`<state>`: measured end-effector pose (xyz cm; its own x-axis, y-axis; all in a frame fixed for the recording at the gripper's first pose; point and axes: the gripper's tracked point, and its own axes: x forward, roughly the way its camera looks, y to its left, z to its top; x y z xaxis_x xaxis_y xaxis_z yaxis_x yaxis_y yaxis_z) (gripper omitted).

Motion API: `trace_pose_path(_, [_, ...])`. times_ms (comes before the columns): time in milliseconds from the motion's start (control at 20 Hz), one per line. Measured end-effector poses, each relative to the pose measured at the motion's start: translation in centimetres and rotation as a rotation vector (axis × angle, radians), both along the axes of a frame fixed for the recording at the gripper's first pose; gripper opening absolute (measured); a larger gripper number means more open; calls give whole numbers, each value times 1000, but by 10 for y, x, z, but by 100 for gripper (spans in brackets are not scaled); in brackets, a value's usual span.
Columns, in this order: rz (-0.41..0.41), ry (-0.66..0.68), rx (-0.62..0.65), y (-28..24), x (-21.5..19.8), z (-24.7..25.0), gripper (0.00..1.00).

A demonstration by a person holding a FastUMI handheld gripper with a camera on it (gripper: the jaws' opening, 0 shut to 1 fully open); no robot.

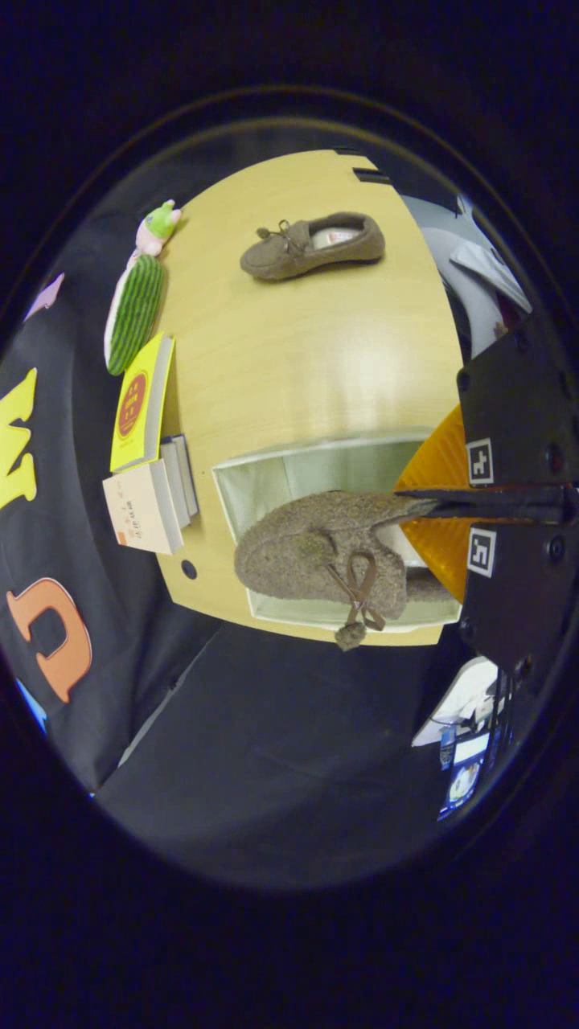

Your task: Open the storage box then place both shoes into the box .Put the left shoe in first, then the right shoe, with the right side of both shoes facing outward in a uniform manner.

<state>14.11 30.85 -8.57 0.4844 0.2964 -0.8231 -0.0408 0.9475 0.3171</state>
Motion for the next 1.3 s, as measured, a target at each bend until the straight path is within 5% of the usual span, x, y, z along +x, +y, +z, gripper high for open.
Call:
trace_pose_path(600, [19,22,-32,61,17,-72,6])
trace_pose_path(950, [63,-1,28,60,14,-60,15])
trace_pose_path(1050, [123,-42,66,63,9,-41,36])
trace_pose_path(1300, [87,-87,0,7,-8,-1,93])
